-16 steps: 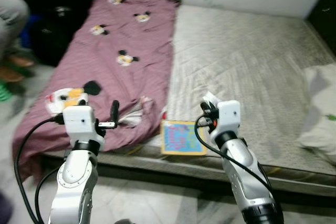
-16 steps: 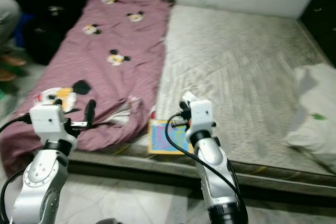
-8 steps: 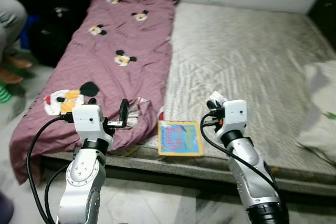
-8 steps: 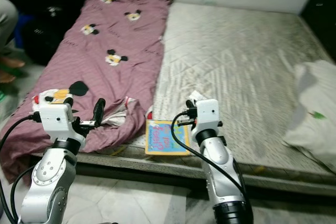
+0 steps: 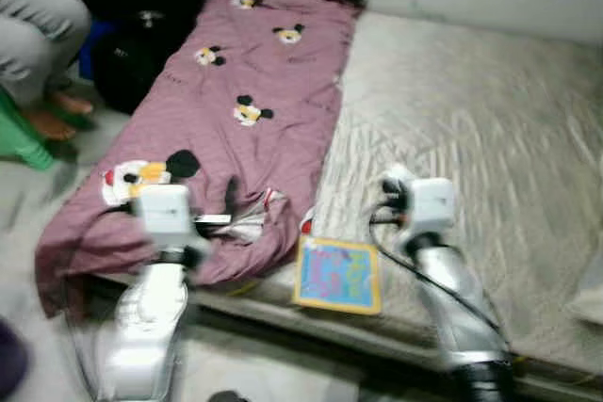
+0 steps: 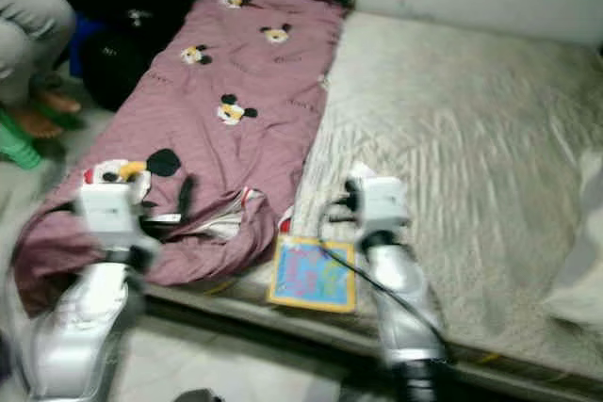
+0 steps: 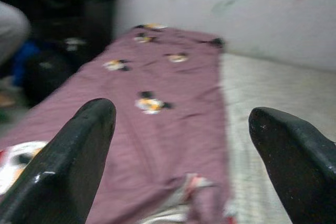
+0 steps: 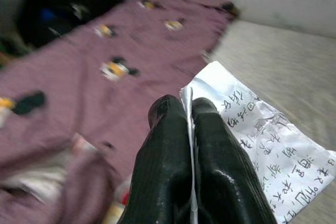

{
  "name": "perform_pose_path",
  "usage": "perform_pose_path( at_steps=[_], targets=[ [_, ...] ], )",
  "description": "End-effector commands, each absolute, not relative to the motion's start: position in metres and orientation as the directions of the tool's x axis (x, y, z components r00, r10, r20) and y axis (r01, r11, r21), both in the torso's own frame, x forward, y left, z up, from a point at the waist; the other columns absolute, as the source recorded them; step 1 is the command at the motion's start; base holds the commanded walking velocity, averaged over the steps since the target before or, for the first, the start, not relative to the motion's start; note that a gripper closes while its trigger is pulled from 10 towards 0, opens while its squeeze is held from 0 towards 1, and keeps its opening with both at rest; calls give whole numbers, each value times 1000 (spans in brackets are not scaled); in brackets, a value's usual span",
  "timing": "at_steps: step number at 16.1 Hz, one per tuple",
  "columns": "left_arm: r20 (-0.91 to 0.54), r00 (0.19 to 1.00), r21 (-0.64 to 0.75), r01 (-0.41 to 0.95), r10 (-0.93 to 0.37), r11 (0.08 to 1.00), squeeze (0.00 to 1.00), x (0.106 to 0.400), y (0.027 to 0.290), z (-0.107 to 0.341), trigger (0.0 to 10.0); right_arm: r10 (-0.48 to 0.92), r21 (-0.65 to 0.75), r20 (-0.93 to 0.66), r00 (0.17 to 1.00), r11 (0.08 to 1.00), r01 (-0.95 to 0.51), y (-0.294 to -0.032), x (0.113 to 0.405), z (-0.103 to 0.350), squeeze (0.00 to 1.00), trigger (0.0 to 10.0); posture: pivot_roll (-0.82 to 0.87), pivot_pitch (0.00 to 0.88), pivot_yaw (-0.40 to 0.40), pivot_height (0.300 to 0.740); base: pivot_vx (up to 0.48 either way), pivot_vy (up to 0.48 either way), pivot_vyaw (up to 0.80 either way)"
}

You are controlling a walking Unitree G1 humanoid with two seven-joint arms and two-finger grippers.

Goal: Clean up the room

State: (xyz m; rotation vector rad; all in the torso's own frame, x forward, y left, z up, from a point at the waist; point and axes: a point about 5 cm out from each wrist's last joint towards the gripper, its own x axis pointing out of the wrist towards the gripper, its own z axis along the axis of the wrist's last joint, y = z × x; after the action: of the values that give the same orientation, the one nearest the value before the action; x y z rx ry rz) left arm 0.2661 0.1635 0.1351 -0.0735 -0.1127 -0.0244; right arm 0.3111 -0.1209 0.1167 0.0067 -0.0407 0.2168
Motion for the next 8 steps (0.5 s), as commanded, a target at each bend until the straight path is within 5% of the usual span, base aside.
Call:
perform_pose_path(
  at_steps=[1,8],
  targets=[
    [109,994,-83,39,-30,996,0,266,159,135,10000,192,-7,25,981,981,-192,-129,308,111,0,10000,25,111,-19,740,292,0,0],
    [98,995,-87,13,-4,996,0,267,158,131,10000,194,-5,22,981,981,-193,-130,309,110,0,10000,26,106,-18,740,39,0,0]
  ],
)
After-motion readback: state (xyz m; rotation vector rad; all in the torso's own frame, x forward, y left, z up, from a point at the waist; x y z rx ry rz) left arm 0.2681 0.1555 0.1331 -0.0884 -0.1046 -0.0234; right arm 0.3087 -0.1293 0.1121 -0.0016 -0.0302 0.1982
